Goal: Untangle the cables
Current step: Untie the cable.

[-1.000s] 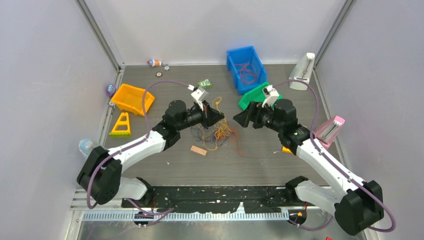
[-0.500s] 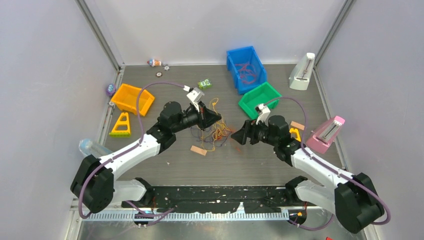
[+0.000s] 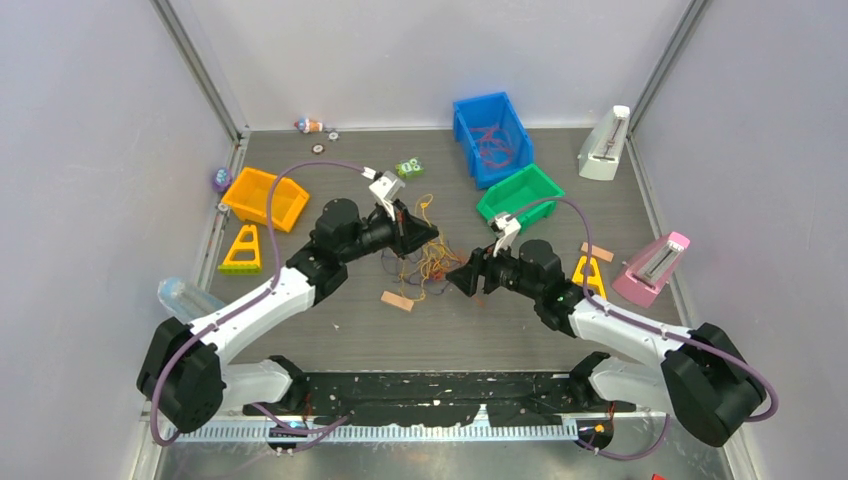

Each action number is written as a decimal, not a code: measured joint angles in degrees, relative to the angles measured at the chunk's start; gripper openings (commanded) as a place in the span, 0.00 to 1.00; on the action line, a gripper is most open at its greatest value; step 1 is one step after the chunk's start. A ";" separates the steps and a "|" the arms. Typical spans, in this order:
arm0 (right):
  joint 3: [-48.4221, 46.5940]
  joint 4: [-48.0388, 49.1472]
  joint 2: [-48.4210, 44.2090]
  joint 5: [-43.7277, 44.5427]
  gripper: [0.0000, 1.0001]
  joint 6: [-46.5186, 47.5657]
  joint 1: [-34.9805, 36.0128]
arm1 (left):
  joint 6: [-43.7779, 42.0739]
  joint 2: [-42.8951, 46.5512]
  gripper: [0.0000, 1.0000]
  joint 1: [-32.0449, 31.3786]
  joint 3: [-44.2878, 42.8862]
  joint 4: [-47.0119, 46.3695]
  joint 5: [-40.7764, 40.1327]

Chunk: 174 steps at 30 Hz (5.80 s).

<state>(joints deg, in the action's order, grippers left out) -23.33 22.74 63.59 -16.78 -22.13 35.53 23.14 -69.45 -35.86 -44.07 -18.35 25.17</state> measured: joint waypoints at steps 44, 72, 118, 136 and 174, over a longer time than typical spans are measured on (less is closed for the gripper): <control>-3.02 -7.06 -2.67 27.56 0.13 -9.03 3.93 | 3.63 8.61 0.00 17.44 -9.35 18.43 -11.23; -3.34 -23.37 -11.89 30.88 0.79 -4.28 0.02 | 6.47 -24.15 0.77 3.26 -19.65 25.07 -7.82; -4.96 -31.10 -13.38 28.96 0.05 -6.86 -7.50 | 12.20 -18.49 0.00 23.19 -38.56 25.90 -1.44; -7.98 -37.99 -12.98 31.58 0.07 -9.03 -11.43 | 4.37 -11.96 0.00 36.72 -65.18 46.58 -11.74; -37.27 -5.86 44.65 5.75 0.05 1.62 2.29 | 6.38 -12.90 0.00 46.53 -71.87 52.19 -8.44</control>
<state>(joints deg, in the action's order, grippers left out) -60.60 16.88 108.25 -11.03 -20.51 37.82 29.52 -82.35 10.68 -115.94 33.85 16.73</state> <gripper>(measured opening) 0.065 0.005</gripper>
